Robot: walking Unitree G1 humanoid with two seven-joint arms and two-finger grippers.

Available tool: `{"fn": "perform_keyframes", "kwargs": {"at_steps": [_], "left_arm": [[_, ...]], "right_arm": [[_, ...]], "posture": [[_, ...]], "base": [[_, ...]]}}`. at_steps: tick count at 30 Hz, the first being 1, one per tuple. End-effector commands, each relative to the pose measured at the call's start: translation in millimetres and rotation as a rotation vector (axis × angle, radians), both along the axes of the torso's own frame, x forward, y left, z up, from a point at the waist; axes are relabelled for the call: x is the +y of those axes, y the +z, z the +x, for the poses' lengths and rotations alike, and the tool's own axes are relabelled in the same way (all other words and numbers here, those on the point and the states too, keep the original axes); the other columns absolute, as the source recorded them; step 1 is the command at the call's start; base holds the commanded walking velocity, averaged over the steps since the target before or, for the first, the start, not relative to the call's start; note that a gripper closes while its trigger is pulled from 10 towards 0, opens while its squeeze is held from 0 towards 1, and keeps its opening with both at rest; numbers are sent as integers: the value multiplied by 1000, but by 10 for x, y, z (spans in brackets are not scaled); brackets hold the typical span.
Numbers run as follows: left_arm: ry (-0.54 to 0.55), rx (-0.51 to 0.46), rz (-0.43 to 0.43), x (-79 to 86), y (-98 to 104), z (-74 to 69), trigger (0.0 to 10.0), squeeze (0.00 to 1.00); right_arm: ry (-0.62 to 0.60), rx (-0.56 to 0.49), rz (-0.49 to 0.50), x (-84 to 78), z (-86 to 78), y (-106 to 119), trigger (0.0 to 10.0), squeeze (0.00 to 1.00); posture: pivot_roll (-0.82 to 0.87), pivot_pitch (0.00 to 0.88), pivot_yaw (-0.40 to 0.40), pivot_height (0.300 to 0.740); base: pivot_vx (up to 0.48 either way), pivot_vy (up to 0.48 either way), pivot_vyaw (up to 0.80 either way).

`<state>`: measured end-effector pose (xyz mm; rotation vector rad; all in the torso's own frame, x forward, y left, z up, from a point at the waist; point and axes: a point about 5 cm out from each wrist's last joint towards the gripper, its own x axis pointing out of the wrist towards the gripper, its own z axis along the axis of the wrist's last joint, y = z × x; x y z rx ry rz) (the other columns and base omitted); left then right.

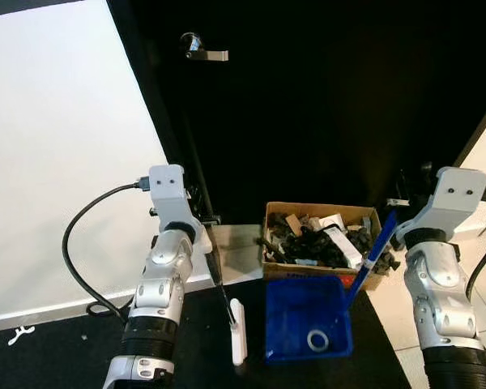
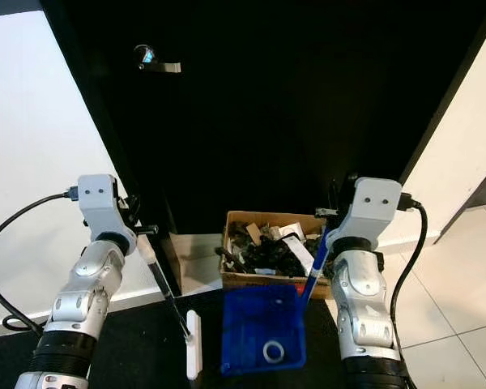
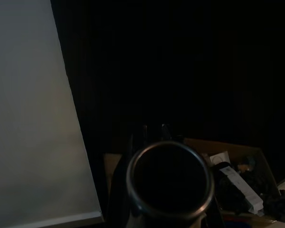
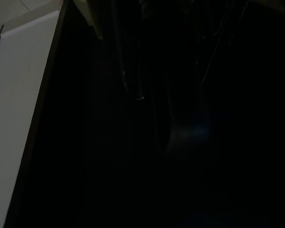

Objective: Sweep floor

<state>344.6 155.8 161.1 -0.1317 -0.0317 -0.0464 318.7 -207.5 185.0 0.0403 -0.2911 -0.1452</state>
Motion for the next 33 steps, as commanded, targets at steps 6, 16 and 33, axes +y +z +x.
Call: {"fn": "perform_keyframes", "kwargs": {"at_steps": [6,16,33], "left_arm": [[73,-59,-34,100,97,15,10000,0],[72,-65,-32,103,122,24,10000,0],[18,-70,49,117,249,114,10000,0]], "right_arm": [[31,-35,-35,-14,9,158,10000,0],[36,-31,-27,19,41,157,10000,0],[48,-33,48,278,62,9,10000,0]], "posture": [[-241,107,8,740],[-219,103,36,740],[-138,100,148,740]], "base": [[0,0,0],[0,0,0],[0,0,0]]}}
